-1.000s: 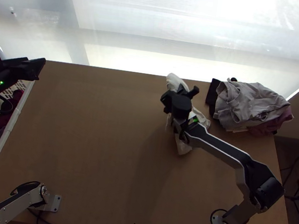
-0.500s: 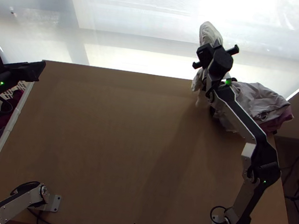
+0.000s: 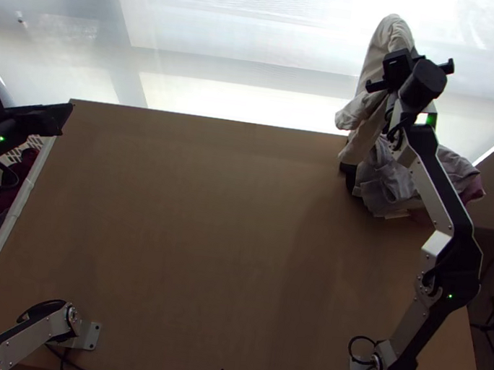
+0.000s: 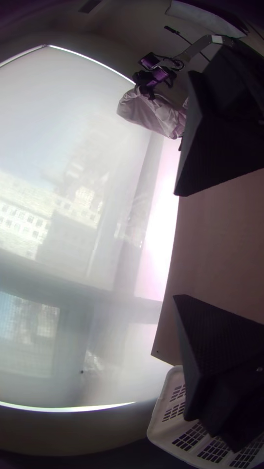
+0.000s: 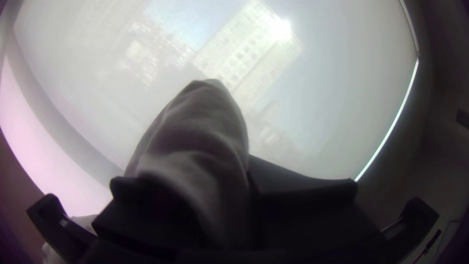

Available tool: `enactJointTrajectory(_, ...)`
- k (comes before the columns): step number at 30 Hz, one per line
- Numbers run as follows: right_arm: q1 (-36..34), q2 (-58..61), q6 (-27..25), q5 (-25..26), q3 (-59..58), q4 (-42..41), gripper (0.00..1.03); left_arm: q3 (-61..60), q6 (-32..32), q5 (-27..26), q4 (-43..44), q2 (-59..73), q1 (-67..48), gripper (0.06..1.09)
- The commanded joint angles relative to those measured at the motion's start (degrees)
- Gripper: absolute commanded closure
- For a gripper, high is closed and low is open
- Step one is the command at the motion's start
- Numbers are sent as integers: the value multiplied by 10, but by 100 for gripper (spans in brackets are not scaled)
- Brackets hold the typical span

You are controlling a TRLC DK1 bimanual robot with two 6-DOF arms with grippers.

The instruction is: Fold the t-shirt

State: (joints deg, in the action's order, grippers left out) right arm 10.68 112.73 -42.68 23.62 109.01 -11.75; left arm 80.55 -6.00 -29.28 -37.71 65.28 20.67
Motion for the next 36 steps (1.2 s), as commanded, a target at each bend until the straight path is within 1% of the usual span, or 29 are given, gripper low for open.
enactJointTrajectory(1, -94, -27, 50, -34, -15, 37, 100, 10, -1, 2, -2, 2, 0, 11)
enactJointTrajectory(5, -169, -53, 98, -53, -110, 31, 100, 9, 0, 2, -2, 3, 0, 11)
enactJointTrajectory(7, -208, -71, 107, -60, -173, 4, 100, 9, -1, 3, -2, 3, 0, 11)
enactJointTrajectory(9, -240, -90, 115, -81, -225, -1, 100, 10, -1, 3, -3, 2, 0, 11)
enactJointTrajectory(12, -287, -116, 145, -113, -318, 17, 100, 8, -1, 3, -4, 1, -3, 11)
enactJointTrajectory(13, -303, -123, 148, -120, -353, 12, 100, 8, -1, 2, -4, 2, -4, 11)
enactJointTrajectory(16, -348, -123, 140, -140, -428, -48, 100, 8, -1, 4, -3, 4, -7, 11)
enactJointTrajectory(19, -385, -100, 142, -159, -444, -57, 97, 7, 0, 4, -3, 5, -13, 11)
enactJointTrajectory(20, -394, -87, 142, -161, -444, -59, 94, 7, 0, 4, -3, 5, -16, 11)
enactJointTrajectory(21, -399, -69, 139, -162, -441, -61, 89, 7, 0, 5, -3, 5, -19, 11)
enactJointTrajectory(22, -405, -53, 131, -163, -441, -61, 77, 7, 0, 5, -3, 5, -20, 11)
enactJointTrajectory(24, -413, -39, 117, -164, -443, -61, 43, 7, 0, 6, -3, 6, -22, 11)
enactJointTrajectory(25, -416, -40, 116, -165, -448, -60, 32, 6, 0, 6, -3, 6, -23, 10)
enactJointTrajectory(27, -423, -51, 114, -175, -454, -46, 3, 7, 1, 8, -3, 6, -24, 10)
enactJointTrajectory(32, -418, -132, 122, -205, -461, 4, 4, 7, 6, 10, -3, 6, -24, 10)
enactJointTrajectory(36, -418, -215, 126, -218, -434, 59, 4, 10, 7, 11, -4, 3, -26, 10)
